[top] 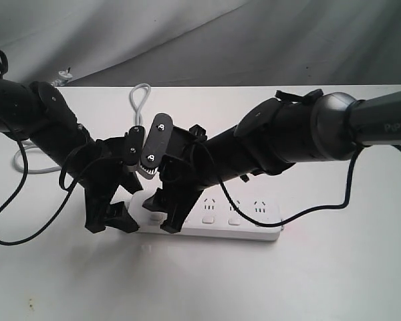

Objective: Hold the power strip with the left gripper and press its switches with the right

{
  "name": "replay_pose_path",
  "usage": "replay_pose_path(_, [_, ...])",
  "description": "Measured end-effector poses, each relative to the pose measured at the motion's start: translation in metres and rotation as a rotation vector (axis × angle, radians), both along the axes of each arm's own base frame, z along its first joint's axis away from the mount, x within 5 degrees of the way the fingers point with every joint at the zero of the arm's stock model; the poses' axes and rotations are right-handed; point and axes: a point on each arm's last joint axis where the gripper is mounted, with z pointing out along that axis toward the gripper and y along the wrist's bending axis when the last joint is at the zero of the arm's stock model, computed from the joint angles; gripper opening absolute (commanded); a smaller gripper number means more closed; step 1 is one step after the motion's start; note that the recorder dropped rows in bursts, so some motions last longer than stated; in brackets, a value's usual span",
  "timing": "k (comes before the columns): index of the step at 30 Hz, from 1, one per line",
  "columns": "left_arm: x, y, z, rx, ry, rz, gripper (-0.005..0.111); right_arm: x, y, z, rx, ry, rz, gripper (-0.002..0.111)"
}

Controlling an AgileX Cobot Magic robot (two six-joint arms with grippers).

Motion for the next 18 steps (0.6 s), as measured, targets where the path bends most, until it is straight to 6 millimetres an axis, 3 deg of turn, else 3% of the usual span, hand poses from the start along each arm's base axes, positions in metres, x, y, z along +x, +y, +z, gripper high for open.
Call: replay_pose_path(18, [0.000,0.000,0.000,0.001,-0.002,0.001,0.069,0.006,0.007,-0.012,-0.021,-0.013,0.013,0.063])
